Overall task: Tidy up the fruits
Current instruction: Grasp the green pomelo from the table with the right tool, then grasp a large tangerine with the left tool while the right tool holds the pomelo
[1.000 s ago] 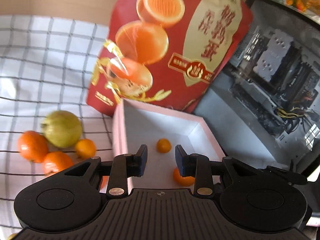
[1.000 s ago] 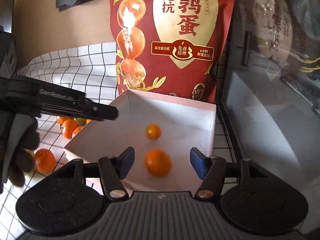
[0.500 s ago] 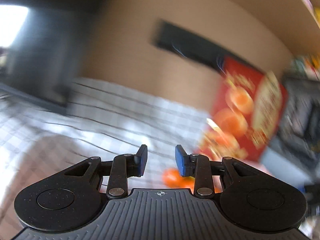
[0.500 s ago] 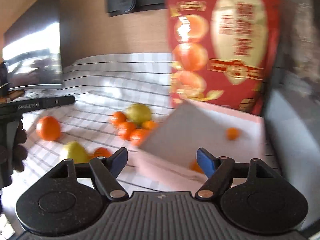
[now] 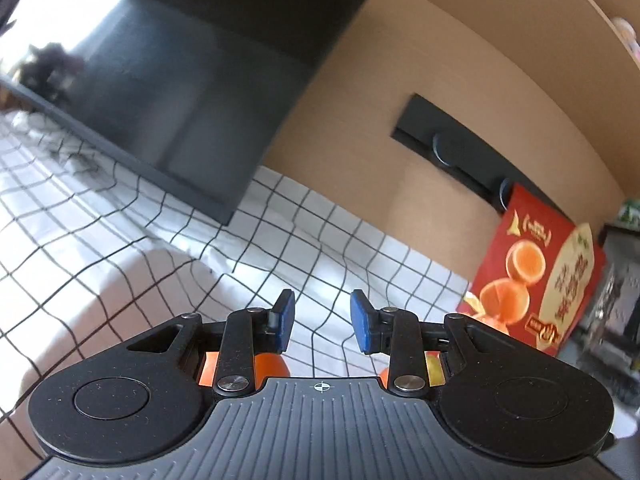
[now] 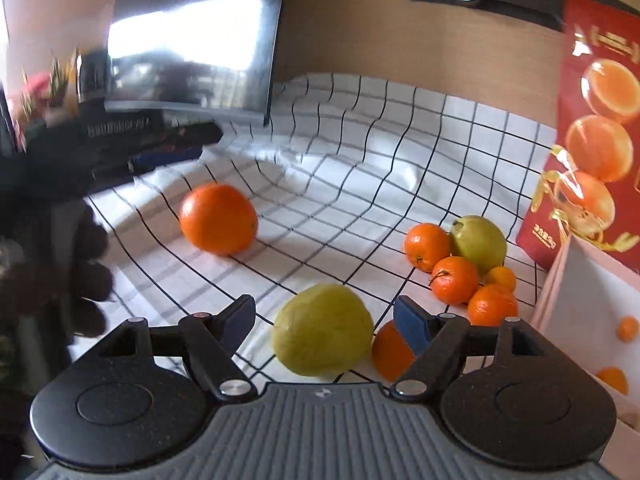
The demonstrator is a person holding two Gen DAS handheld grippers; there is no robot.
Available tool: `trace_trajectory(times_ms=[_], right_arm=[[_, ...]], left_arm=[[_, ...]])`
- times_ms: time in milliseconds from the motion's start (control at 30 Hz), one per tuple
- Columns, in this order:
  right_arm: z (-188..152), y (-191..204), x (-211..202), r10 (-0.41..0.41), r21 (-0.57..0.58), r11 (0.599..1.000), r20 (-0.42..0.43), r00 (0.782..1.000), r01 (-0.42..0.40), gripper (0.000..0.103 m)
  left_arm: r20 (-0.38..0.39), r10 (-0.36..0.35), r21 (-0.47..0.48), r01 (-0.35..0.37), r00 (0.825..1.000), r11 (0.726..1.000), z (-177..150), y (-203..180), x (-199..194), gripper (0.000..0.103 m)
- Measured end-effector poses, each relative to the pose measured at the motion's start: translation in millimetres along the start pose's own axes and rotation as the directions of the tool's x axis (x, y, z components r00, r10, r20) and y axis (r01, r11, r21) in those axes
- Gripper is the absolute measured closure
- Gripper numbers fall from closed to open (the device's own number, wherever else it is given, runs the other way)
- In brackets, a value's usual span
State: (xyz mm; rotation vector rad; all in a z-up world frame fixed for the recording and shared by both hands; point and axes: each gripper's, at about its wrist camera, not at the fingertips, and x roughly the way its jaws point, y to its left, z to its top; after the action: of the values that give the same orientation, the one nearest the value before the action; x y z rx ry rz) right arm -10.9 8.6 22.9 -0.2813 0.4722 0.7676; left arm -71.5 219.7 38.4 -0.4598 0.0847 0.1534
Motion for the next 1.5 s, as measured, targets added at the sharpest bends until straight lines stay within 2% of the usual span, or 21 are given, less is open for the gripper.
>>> trace_trajectory(times_ms=[67, 200, 267, 300, 367, 467, 533, 633, 767, 867, 900, 967, 1133, 1233, 1333, 1400, 1500], right_arm=[[-4, 4, 13, -0.018, -0.021, 1.0, -0.019, 1.0, 0.018, 0.025], [-12, 13, 18, -0.051, -0.106, 0.993, 0.008, 0.999, 0.052, 0.025], [-13, 17, 14, -0.043, -0.132, 0.99, 0.0, 0.999, 0.043, 0.037], [-13, 19, 10, -0.048, -0.15, 0.988, -0.007, 0.999, 0.046, 0.037], [-13, 18, 1, -0.01, -0.123, 0.992, -0.026, 1.0, 0.007, 0.037], [-19, -1, -24, 0.074, -0.019, 0.997, -0.045, 0.996, -0.075, 0.037], [-29, -15, -46, 0.091, 0.023, 0.996, -0.034, 0.995, -0.09, 0.037], [-49, -35, -82, 0.04, 0.029, 0.999, -0.003, 0.999, -0.04, 0.037], [-78, -62, -113, -0.104, 0.023, 0.994, 0.003, 0.995, 0.104, 0.037], [-95, -80, -122, -0.176, 0.048, 0.983, -0.022, 0.984, 0.177, 0.037], [-100, -88, -123, -0.188, 0.07, 0.979, -0.034, 0.982, 0.19, 0.037], [-108, -100, -125, -0.2, 0.11, 0.973, -0.049, 0.978, 0.205, 0.037], [-119, -115, -127, -0.207, 0.179, 0.961, -0.029, 0.978, 0.209, 0.037], [-120, -111, -127, -0.22, 0.169, 0.961, -0.016, 0.975, 0.219, 0.036], [-120, -109, -126, -0.212, 0.177, 0.962, -0.007, 0.977, 0.21, 0.028], [-121, -110, -124, -0.211, 0.201, 0.957, -0.007, 0.978, 0.208, 0.024], [-125, -112, -119, -0.205, 0.242, 0.949, -0.015, 0.979, 0.202, 0.023]], left_arm=[[-0.002, -0.001, 0.038, 0.001, 1.0, 0.999, -5, -3, -4, 0.069], [-0.026, -0.006, 0.092, 0.009, 1.0, 0.996, -9, -13, 0, 0.069], [-0.031, -0.014, 0.11, 0.018, 0.999, 0.994, -11, -14, -2, 0.069], [-0.035, -0.021, 0.117, 0.025, 0.999, 0.993, -12, -16, -2, 0.069], [-0.049, -0.034, 0.128, 0.039, 0.998, 0.991, -14, -18, 0, 0.069], [-0.082, -0.051, 0.15, 0.063, 0.995, 0.987, -18, -24, 4, 0.069], [-0.12, -0.072, 0.163, 0.091, 0.99, 0.982, -22, -28, 8, 0.069], [-0.207, -0.134, 0.169, 0.17, 0.969, 0.971, -29, -39, 15, 0.069], [-0.318, -0.209, 0.191, 0.278, 0.925, 0.941, -43, -67, 15, 0.069], [-0.397, -0.239, 0.219, 0.344, 0.886, 0.913, -55, -94, 16, 0.069], [-0.418, -0.231, 0.245, 0.354, 0.879, 0.903, -60, -105, 16, 0.069], [-0.438, -0.195, 0.306, 0.349, 0.878, 0.886, -67, -123, 17, 0.069], [-0.43, -0.065, 0.455, 0.279, 0.901, 0.846, -84, -147, 25, 0.068], [-0.439, -0.027, 0.468, 0.254, 0.898, 0.847, -86, -146, 30, 0.068], [-0.46, -0.011, 0.474, 0.256, 0.888, 0.842, -90, -144, 33, 0.068], [-0.47, -0.004, 0.488, 0.264, 0.882, 0.832, -94, -145, 33, 0.066], [-0.468, -0.006, 0.511, 0.276, 0.884, 0.814, -98, -148, 31, 0.06]])
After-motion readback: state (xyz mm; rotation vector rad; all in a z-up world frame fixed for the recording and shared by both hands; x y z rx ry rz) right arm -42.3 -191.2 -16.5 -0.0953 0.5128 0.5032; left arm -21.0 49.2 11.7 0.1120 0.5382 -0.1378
